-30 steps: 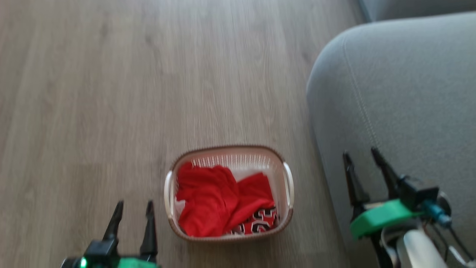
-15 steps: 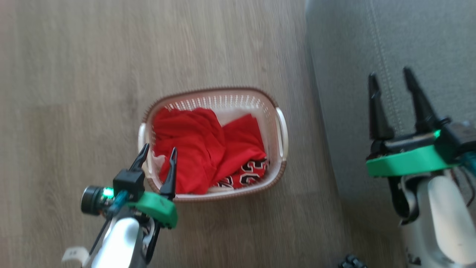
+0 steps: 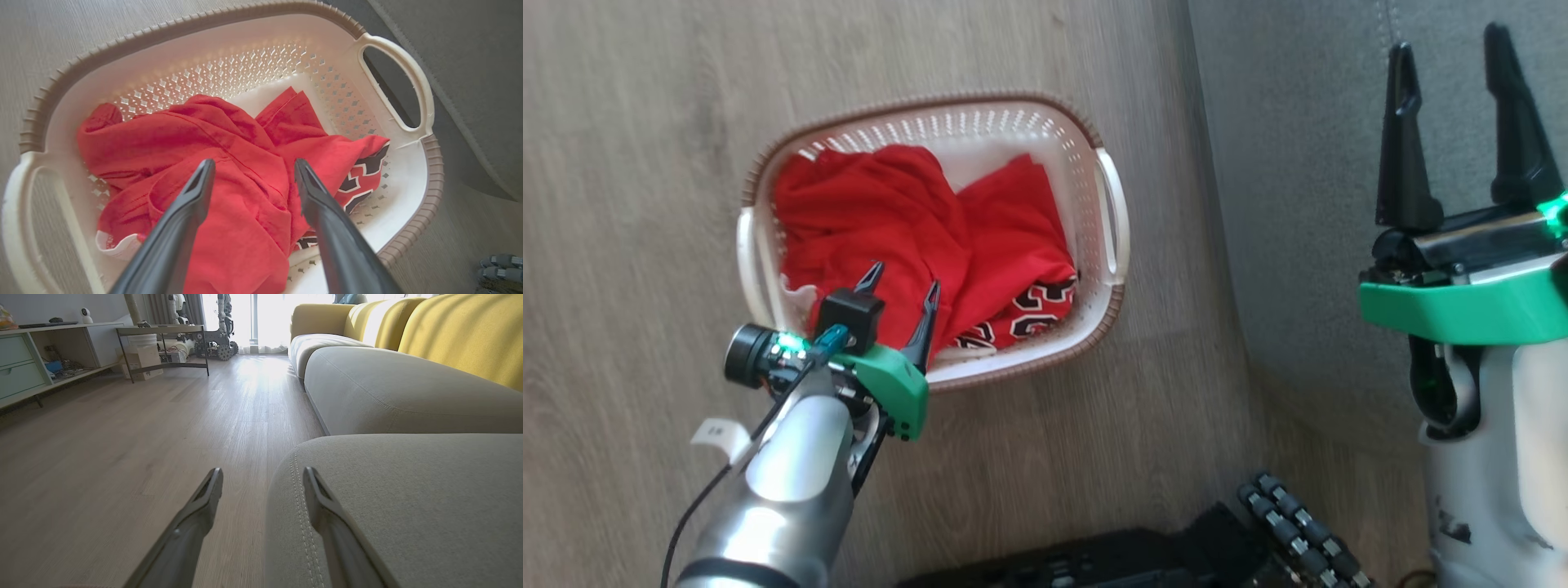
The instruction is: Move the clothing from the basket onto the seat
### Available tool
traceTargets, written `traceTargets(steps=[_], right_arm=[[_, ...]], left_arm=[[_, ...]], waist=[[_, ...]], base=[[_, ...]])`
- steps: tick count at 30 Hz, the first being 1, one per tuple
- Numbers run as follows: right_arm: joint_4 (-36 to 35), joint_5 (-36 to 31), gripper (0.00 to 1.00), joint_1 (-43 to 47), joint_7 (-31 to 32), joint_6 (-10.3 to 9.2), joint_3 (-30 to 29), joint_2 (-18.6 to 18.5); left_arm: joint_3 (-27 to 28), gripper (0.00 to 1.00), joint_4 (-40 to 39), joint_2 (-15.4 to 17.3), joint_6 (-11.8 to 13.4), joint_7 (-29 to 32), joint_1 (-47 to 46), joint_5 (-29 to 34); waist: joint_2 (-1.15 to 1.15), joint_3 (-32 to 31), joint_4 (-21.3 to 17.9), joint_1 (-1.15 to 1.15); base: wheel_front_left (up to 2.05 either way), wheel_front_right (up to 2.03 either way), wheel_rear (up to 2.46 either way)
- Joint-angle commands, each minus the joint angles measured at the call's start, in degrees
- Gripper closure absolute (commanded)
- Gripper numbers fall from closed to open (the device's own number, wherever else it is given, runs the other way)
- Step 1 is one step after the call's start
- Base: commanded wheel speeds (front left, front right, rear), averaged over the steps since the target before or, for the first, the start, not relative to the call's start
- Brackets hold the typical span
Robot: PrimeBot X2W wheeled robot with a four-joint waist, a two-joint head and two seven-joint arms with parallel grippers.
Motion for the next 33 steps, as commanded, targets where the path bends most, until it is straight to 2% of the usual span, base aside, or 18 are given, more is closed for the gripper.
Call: traceTargets(steps=[1,15,21,30,31,32,33], right_arm=[[-2.7,0.4,0.0,0.0,-0.3,-0.02,1.3,0.1],[-4.9,2.4,0.0,-2.0,-0.3,-0.02,2.2,0.1],[-5.2,3.0,0.0,-2.0,-0.3,-0.02,2.4,0.1],[-5.2,3.4,0.0,-2.5,-0.3,-0.02,2.5,0.1],[-5.2,3.4,0.0,-2.5,-0.3,-0.02,2.5,0.1],[-5.1,3.5,0.0,-2.6,-0.3,-0.02,2.5,0.1],[-5.1,3.5,0.0,-2.6,-0.3,-0.02,2.6,0.1]], left_arm=[[-0.2,0.0,1.3,0.8,-0.1,0.3,-0.3,-0.6],[-4.0,0.0,12.8,0.9,0.8,2.2,-7.7,-1.4],[-4.7,0.0,15.1,0.9,1.5,3.0,-9.6,-1.4],[-6.2,0.0,16.6,1.5,4.1,5.6,-11.1,-0.7],[-6.3,0.28,16.7,1.5,4.4,5.7,-11.2,-0.7],[-6.3,0.51,16.8,1.6,4.6,5.9,-11.3,-0.7],[-6.4,0.69,16.8,1.6,4.8,6.1,-11.3,-0.8]], waist=[[0.0,2.9,-1.6,-0.01],[0.0,8.2,-4.7,-0.01],[0.0,9.3,-5.4,-0.01],[0.0,9.9,-6.1,-0.01],[0.0,9.9,-6.2,-0.01],[0.0,9.9,-6.2,-0.01],[0.0,9.9,-6.3,-0.01]], base=[[0.0,0.0,0.0],[0.0,0.0,0.0],[0.0,0.0,0.0],[0.0,0.0,0.0],[0.0,0.0,0.0],[0.0,0.0,0.0],[0.0,0.0,0.0]])
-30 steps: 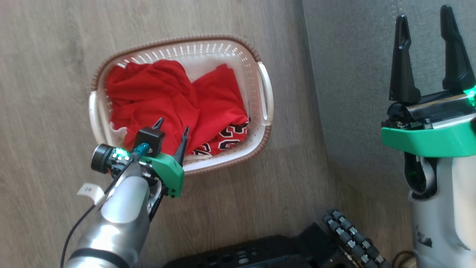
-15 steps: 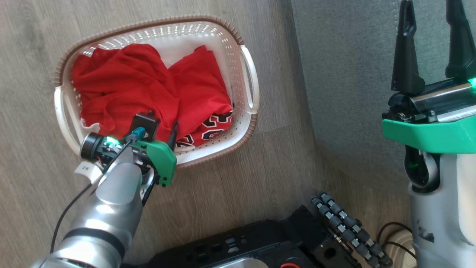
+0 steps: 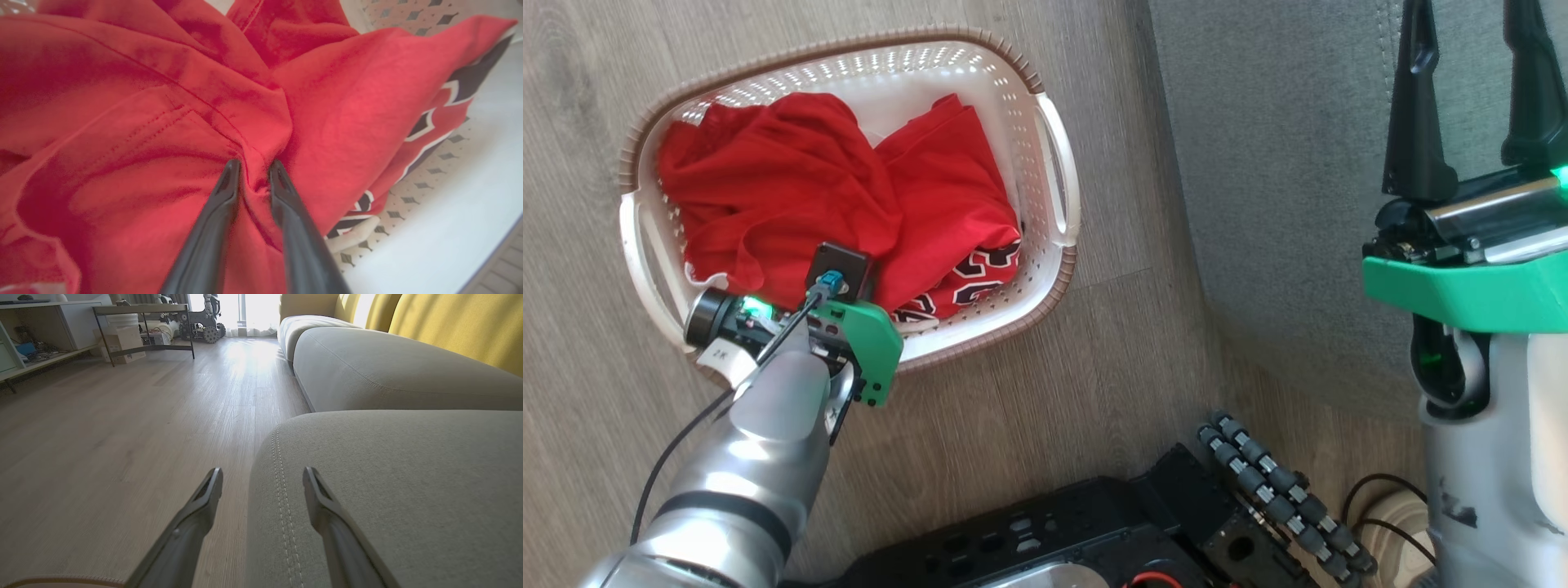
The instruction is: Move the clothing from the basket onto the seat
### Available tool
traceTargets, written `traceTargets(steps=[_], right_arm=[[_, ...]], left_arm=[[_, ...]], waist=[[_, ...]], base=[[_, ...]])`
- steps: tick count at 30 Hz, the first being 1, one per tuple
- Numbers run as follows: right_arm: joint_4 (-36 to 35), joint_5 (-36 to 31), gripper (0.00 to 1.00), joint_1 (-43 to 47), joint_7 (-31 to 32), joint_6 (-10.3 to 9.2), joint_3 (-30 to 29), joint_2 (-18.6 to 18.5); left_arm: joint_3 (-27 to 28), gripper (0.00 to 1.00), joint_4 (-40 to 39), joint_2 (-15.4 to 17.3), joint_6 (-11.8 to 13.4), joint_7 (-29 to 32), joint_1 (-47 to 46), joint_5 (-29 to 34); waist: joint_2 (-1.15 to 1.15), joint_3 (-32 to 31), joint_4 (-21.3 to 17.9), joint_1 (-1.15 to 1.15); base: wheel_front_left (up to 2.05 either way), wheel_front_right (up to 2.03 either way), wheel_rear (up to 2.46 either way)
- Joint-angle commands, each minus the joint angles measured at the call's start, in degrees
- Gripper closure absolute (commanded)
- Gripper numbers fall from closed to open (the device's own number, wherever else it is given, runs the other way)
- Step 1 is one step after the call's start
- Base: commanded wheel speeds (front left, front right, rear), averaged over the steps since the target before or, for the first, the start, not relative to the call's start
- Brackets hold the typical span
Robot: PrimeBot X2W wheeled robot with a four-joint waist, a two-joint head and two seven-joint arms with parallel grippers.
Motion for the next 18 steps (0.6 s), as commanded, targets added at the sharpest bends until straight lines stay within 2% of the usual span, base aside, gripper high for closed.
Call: traceTargets(steps=[1,2,10,18], right_arm=[[-1.9,0.4,0.0,0.6,-0.3,-0.02,1.0,0.1],[-1.8,0.5,0.0,0.6,-0.3,-0.02,1.0,0.1],[-0.6,0.4,0.0,0.7,-0.3,-0.02,0.8,0.1],[1.7,-0.6,0.0,1.9,-0.3,-0.02,1.6,0.1]], left_arm=[[0.4,0.85,0.0,1.3,0.6,0.2,0.9,0.2],[0.3,1.0,0.1,1.4,0.9,0.3,0.9,0.2],[0.1,1.0,0.3,1.3,0.9,-2.1,1.5,-1.0],[-0.1,1.0,-1.6,0.8,-1.3,-6.0,3.2,-2.8]], waist=[[0.0,0.0,-0.1,0.0],[0.0,-0.1,-0.1,0.0],[0.0,-2.9,0.8,0.0],[0.0,-9.6,2.9,0.0]], base=[[0.0,0.0,0.0],[0.0,0.0,0.0],[0.0,0.0,0.0],[0.0,0.0,0.0]])
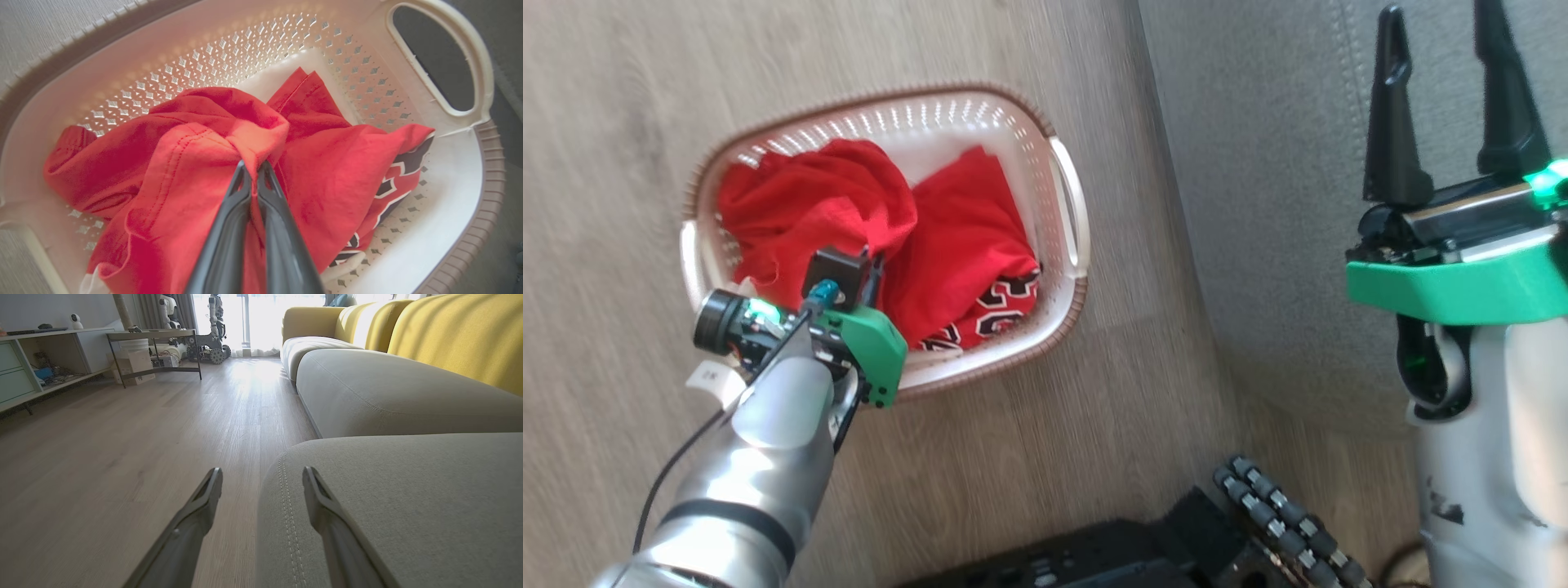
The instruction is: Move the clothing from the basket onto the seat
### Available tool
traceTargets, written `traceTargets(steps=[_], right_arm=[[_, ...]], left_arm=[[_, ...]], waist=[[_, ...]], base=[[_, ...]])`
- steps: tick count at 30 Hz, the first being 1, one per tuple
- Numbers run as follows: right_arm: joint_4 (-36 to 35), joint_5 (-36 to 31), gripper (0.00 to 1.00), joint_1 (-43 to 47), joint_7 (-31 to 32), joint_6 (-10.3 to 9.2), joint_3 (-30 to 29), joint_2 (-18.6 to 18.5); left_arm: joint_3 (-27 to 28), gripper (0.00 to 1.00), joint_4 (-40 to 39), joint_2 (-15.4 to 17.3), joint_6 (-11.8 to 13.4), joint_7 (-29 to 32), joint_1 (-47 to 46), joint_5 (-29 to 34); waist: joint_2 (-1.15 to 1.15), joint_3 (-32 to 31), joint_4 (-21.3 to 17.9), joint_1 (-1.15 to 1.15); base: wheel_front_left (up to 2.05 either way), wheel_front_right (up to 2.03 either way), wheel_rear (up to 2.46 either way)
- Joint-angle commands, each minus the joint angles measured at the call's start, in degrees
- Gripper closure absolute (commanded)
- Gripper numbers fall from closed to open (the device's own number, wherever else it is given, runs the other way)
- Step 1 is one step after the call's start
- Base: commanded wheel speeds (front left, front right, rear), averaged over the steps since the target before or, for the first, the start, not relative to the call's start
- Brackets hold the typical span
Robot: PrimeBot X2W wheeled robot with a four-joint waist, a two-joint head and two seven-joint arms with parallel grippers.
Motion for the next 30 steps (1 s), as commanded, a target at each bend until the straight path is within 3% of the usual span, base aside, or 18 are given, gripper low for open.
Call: traceTargets(steps=[1,13,21,30], right_arm=[[-1.2,-0.6,0.0,2.4,-0.3,-0.02,1.3,0.1],[7.4,-3.4,0.0,8.7,-0.3,-0.02,2.9,0.1],[12.9,-4.5,0.0,16.0,-0.3,-0.02,3.6,0.1],[16.1,-4.5,0.0,22.9,-0.3,-0.02,5.1,0.1]], left_arm=[[0.4,1.0,-1.1,0.7,-0.3,-0.9,2.8,-0.4],[-0.7,1.0,-11.4,0.4,-2.0,-1.9,9.8,-3.7],[-2.6,1.0,-18.0,0.4,-1.8,-1.9,14.3,-6.7],[-4.5,1.0,-23.9,0.4,-2.0,0.4,14.4,-8.0]], waist=[[0.0,-3.6,1.5,0.0],[0.0,-22.0,6.1,0.0],[0.0,-34.4,8.4,0.0],[0.0,-44.1,10.2,0.0]], base=[[0.0,0.0,0.0],[0.0,0.0,0.0],[0.0,0.0,0.0],[0.0,0.0,0.0]])
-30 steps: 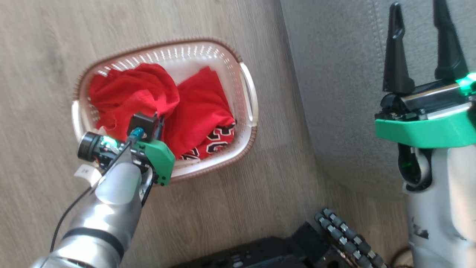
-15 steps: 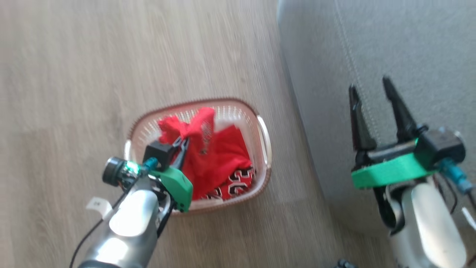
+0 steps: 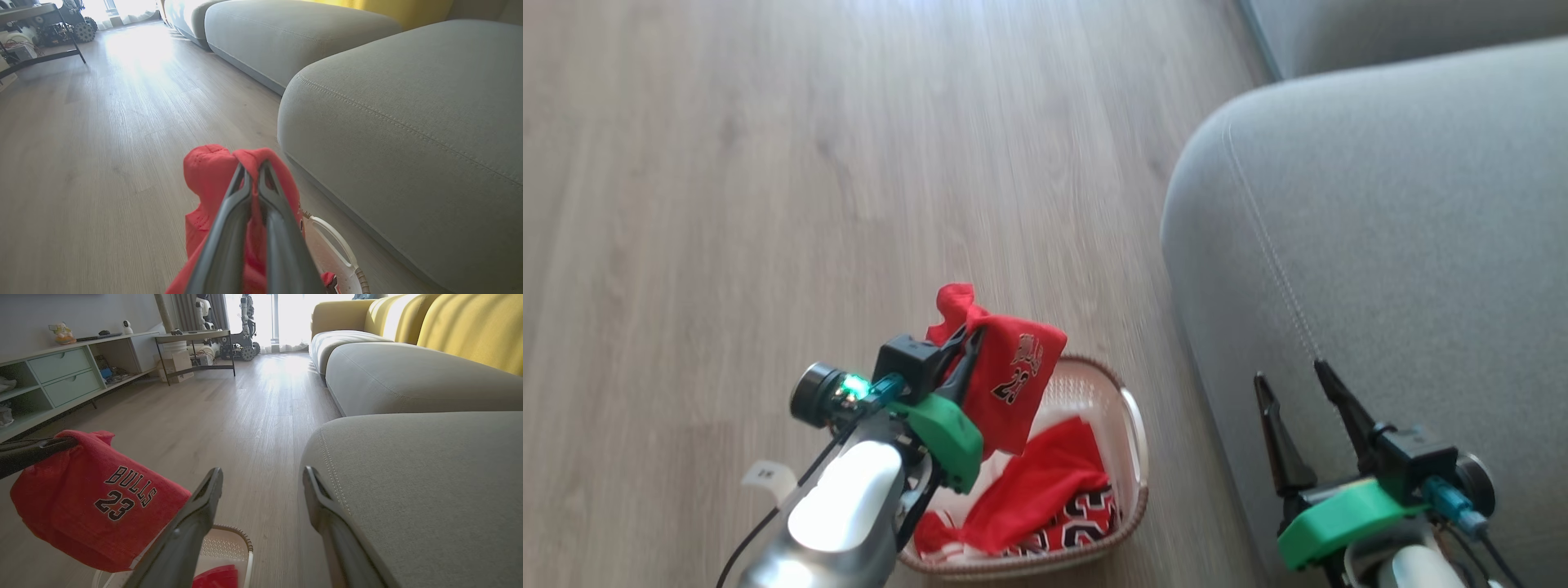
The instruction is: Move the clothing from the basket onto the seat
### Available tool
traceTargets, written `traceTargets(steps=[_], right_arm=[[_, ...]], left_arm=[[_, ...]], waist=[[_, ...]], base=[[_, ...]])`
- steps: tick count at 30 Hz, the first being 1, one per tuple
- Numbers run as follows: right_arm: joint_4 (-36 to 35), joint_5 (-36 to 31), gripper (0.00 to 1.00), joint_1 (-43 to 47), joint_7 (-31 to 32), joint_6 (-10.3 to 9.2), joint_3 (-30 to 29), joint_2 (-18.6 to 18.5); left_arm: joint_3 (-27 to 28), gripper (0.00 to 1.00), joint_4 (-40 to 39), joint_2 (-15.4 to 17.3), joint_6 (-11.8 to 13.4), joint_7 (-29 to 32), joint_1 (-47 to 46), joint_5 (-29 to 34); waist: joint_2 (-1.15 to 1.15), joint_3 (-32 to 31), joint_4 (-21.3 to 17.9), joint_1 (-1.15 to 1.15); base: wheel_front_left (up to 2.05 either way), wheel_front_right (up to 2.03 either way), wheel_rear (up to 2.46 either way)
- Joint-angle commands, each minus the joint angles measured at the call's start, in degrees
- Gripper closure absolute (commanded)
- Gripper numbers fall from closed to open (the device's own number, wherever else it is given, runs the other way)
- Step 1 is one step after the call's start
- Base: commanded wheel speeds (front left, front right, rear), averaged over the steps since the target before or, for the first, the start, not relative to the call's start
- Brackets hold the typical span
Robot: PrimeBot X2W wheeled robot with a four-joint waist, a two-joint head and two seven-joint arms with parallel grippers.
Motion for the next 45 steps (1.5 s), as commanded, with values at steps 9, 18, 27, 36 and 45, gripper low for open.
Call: traceTargets(steps=[9,18,27,36,45], right_arm=[[-0.4,0.0,0.0,-0.7,-0.3,-0.02,4.0,0.1],[1.2,-0.3,0.0,-1.3,-0.3,-0.02,6.7,0.1],[3.3,-2.7,0.0,-5.4,-0.3,-0.02,9.1,0.1],[6.9,-6.3,0.0,-11.7,-0.3,-0.02,11.0,0.1],[11.9,-3.7,0.0,-13.9,-0.3,-0.02,17.4,0.1]], left_arm=[[0.3,1.0,-10.2,1.4,-0.6,5.1,-4.0,-1.0],[-0.9,1.0,-16.2,1.4,-1.2,9.0,-6.5,-1.4],[-2.7,1.0,-21.1,1.1,-1.5,10.9,-8.7,-1.7],[-4.6,1.0,-23.8,1.0,-1.3,11.0,-8.3,-2.2],[-6.3,1.0,-25.9,0.9,-1.1,11.6,-7.9,-3.0]], waist=[[-0.01,-6.9,2.4,0.01],[-0.01,-8.9,3.3,0.01],[-0.01,-9.6,3.9,0.01],[-0.01,-9.6,4.6,0.01],[-0.01,-9.7,5.8,0.01]], base=[[0.0,0.0,0.0],[0.0,0.0,0.0],[0.0,0.0,0.0],[0.0,0.0,0.0],[0.0,0.0,0.0]])
